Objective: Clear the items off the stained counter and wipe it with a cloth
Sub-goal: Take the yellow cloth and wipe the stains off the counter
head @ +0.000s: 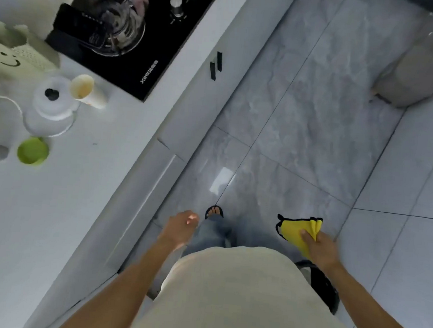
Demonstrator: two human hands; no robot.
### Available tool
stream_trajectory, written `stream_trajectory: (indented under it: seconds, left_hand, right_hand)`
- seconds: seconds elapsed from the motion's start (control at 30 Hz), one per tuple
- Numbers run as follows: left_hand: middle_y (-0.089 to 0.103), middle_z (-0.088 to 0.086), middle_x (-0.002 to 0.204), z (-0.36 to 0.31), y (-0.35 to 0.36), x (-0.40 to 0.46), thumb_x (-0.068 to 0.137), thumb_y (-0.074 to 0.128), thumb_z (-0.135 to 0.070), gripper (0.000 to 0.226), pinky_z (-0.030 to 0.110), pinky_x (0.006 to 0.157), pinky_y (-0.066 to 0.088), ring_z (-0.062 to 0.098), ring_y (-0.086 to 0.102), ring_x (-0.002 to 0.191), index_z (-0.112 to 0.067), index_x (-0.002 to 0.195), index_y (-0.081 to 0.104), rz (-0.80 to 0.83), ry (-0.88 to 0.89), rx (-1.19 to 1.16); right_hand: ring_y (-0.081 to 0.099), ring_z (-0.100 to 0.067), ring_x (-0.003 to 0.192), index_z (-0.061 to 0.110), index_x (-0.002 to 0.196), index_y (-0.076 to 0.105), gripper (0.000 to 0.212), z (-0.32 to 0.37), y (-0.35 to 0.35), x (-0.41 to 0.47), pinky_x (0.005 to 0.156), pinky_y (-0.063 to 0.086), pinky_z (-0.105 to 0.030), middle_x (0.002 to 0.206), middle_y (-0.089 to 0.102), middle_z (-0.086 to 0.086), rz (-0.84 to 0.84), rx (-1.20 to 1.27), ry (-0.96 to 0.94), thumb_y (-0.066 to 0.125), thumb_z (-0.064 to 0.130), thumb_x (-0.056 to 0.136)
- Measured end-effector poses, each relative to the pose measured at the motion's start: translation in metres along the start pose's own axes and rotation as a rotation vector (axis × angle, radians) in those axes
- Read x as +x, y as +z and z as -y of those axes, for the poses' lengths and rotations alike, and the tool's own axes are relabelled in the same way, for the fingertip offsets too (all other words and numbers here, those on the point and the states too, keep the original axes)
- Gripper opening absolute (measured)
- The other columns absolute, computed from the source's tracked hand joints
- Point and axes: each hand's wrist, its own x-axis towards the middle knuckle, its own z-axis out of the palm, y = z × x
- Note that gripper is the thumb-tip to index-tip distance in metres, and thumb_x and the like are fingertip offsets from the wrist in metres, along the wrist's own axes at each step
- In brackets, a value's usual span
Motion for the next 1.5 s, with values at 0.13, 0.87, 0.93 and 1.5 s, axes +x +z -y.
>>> stream_trajectory:
  seconds: [0.13, 0.87, 0.93, 1.5]
  left_hand:
    - [0.072, -0.002, 0.119, -0.093, -0.034, 0.051, 0.107, 0.051, -0.036, 0.027, 0.029, 0.091, 0.046, 0.018, 0.064, 0.106, -0.028, 0.122, 0.071, 0.036, 0.136, 0.016]
    - [0.075, 0.002, 0.127, -0.278, -0.131, 0.186, 0.108, 0.051, -0.032, 0.026, 0.035, 0.102, 0.052, 0.028, 0.068, 0.119, -0.027, 0.120, 0.073, 0.070, -0.010, 0.434]
    - [0.074, 0.002, 0.129, -0.290, -0.141, 0.197, 0.108, 0.052, -0.032, 0.025, 0.034, 0.103, 0.051, 0.027, 0.067, 0.120, -0.026, 0.120, 0.073, 0.081, -0.036, 0.429]
    - [0.067, 0.009, 0.138, -0.590, -0.215, 0.350, 0.109, 0.048, -0.040, 0.037, 0.040, 0.110, 0.050, 0.029, 0.065, 0.121, -0.023, 0.135, 0.066, 0.104, 0.105, 0.208]
  right_hand:
    - [0.062, -0.043, 0.076, -0.008, 0.074, 0.052, 0.049, -0.022, -0.005, -0.001, 0.071, 0.046, -0.050, 0.071, 0.055, -0.031, -0.058, 0.131, 0.213, 0.061, 0.030, 0.104]
    - [0.041, -0.018, 0.058, 0.014, 0.068, 0.041, 0.046, 0.177, -0.247, 0.241, 0.053, 0.028, -0.034, 0.065, 0.045, -0.003, -0.117, 0.411, 0.142, 0.055, 0.038, 0.105]
    - [0.039, -0.018, 0.058, 0.015, 0.067, 0.037, 0.047, 0.200, -0.266, 0.262, 0.053, 0.026, -0.033, 0.063, 0.042, -0.003, -0.130, 0.430, 0.111, 0.055, 0.038, 0.105]
    - [0.058, -0.039, 0.078, -0.012, 0.101, 0.063, 0.047, 0.222, -0.358, 0.360, 0.067, 0.036, -0.038, 0.091, 0.067, -0.030, -0.093, 0.332, 0.309, 0.054, 0.034, 0.106]
